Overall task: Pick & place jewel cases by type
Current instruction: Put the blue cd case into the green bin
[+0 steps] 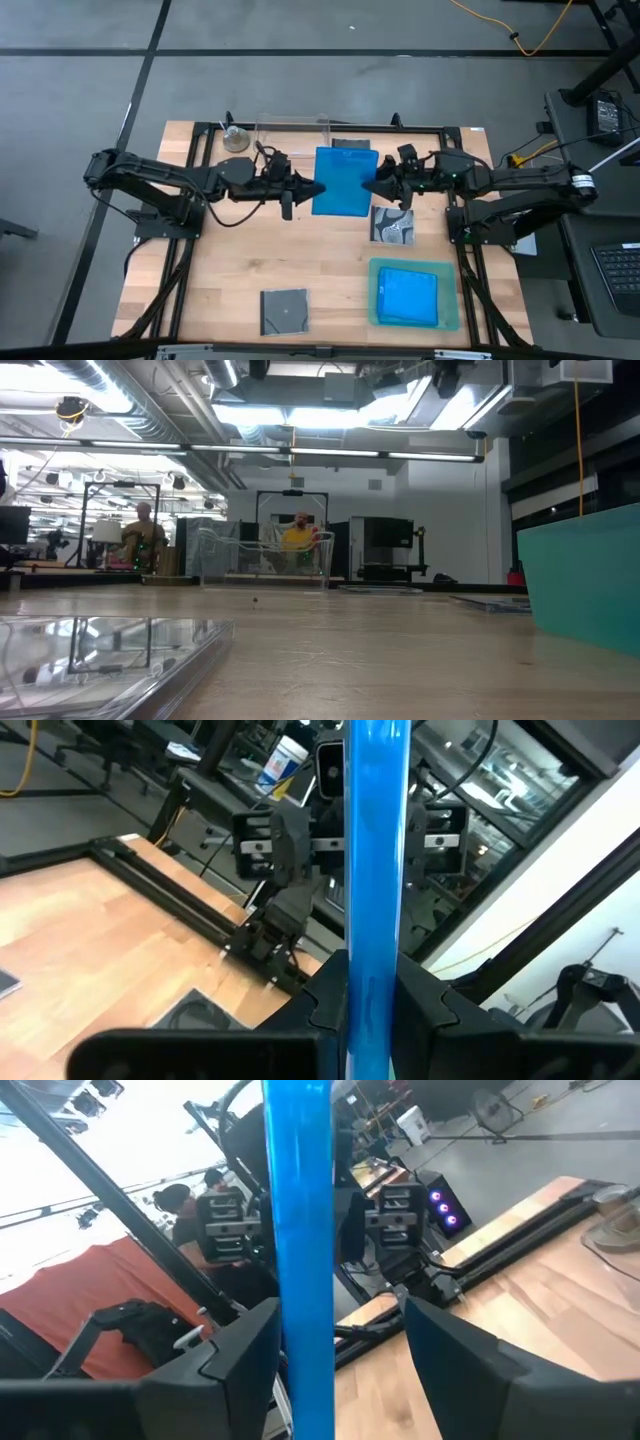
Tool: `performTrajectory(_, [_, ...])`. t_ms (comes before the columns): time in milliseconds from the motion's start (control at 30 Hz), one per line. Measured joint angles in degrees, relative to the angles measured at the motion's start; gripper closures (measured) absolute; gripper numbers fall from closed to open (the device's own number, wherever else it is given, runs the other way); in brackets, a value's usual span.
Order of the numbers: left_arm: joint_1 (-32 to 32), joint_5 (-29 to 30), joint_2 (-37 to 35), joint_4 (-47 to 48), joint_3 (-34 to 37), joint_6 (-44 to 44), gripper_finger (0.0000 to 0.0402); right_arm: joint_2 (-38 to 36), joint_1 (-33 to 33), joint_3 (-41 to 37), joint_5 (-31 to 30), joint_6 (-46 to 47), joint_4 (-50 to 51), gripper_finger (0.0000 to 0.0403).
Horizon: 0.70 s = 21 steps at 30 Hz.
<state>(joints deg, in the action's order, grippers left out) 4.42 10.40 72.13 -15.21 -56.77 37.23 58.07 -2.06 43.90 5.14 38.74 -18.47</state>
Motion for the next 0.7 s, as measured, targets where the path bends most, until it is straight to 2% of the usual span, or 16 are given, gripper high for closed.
performTrajectory(200, [0.0, -0.5, 0.0, -0.1, 0.0, 0.1, 0.0368, 0.8, 0.0, 0.0, 0.4, 0.0, -0.6, 0.0189])
performTrajectory(300, [0.0, -0.5, 0.0, -0.1, 0.0, 0.0, 0.0368, 0.8, 0.0, 0.0, 0.5, -0.1, -0.7, 0.0205])
performTrajectory(700, [-0.1, 1.7, 0.0, -0.1, 0.0, -2.0, 0.0356, 0.8, 0.0, 0.0, 2.1, -3.0, -1.4, 0.0345])
